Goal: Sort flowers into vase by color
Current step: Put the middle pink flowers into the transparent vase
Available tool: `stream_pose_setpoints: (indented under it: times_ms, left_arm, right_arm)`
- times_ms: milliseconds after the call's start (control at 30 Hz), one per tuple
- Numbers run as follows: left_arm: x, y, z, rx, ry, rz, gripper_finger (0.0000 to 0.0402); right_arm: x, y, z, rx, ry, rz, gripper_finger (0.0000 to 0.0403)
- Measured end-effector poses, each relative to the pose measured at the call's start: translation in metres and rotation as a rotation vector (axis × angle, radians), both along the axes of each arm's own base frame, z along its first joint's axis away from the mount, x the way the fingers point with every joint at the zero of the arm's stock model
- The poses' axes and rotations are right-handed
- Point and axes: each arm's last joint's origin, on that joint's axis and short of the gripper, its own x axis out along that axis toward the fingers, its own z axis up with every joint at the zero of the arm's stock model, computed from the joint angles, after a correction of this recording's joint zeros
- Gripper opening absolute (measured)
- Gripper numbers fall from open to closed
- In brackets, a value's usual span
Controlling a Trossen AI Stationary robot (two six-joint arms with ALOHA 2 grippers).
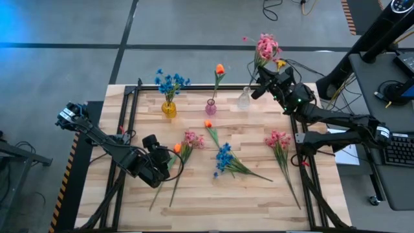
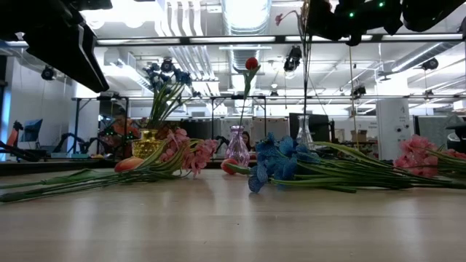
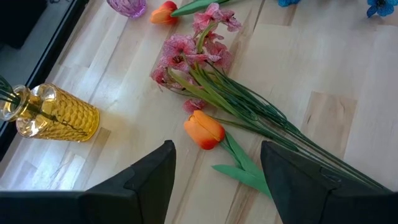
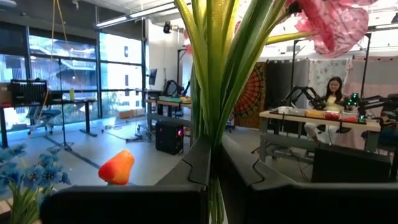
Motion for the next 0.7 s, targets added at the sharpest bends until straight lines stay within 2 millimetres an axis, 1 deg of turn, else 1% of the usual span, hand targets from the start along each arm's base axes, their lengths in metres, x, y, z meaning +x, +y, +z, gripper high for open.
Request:
stream_pose_setpoints:
  times_ms: [567,700]
  left_arm:
    - [0.0,0.0,0.0,0.0,0.0,0.0,0.0217]
    - [0.0,0.0,0.0,0.0,0.0,0.0,0.0217]
  right_arm:
    - [0.001,-0.0006,-0.0037,0.034,0.015,0.004,0.0013]
    - [0.0009,-0.0012,-0.006,0.053,0.031,-0.018,0.0013]
